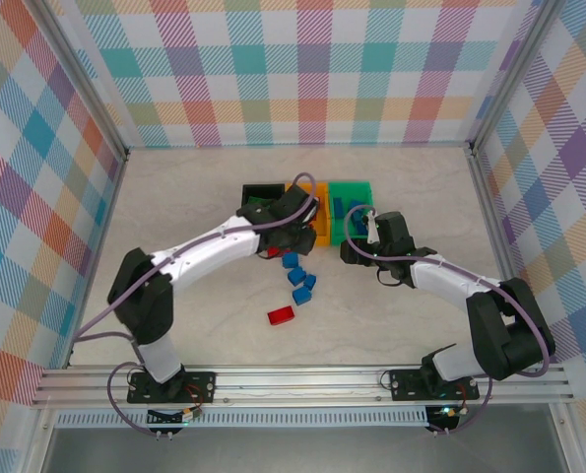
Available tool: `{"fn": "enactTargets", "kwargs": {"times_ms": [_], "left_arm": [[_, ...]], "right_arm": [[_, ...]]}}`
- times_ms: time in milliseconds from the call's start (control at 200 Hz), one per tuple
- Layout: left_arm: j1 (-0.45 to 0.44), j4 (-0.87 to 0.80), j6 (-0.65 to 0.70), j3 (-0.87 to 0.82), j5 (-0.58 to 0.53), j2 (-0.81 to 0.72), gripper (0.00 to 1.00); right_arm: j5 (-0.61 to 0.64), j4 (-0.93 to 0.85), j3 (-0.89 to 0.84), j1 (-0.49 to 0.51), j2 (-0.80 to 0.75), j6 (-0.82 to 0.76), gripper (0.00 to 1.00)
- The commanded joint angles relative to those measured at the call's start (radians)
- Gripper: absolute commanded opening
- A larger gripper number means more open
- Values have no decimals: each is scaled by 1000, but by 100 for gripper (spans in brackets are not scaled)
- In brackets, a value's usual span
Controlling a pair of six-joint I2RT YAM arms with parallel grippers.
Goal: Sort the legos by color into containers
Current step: Place the lego in the container.
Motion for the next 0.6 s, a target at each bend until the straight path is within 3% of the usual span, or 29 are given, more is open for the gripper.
{"fn": "enactTargets", "kwargs": {"times_ms": [0, 385, 520, 595], "left_arm": [[15, -96, -28, 117, -71, 111, 23], [108, -243, -40, 439, -176, 370, 25], [121, -310, -28, 554, -270, 444, 34], [122, -356, -29, 613, -301, 477, 50]], "right_arm": [[-12, 23, 0, 6, -15, 5, 68], [-28, 30, 1, 6, -10, 13, 69], [-32, 28, 4, 5, -4, 16, 69], [-35, 34, 1, 7, -6, 18, 69]]}}
